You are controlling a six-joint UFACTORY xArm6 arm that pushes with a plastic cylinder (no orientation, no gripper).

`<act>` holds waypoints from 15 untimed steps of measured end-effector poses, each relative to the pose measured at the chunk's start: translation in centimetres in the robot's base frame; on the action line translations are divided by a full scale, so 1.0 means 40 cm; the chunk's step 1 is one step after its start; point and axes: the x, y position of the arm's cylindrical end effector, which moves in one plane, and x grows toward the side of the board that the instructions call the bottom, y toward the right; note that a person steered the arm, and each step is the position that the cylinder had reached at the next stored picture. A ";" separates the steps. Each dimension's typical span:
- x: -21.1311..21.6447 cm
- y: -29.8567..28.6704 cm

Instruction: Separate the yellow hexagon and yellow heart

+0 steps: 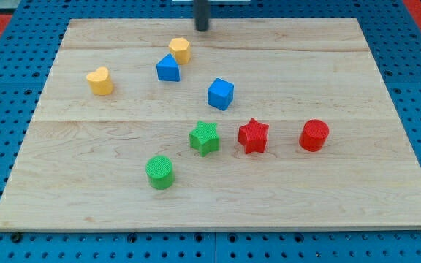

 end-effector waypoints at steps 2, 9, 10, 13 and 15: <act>0.191 -0.304; 0.271 -0.629; 0.285 -0.528; 0.302 -0.500; 0.423 -0.577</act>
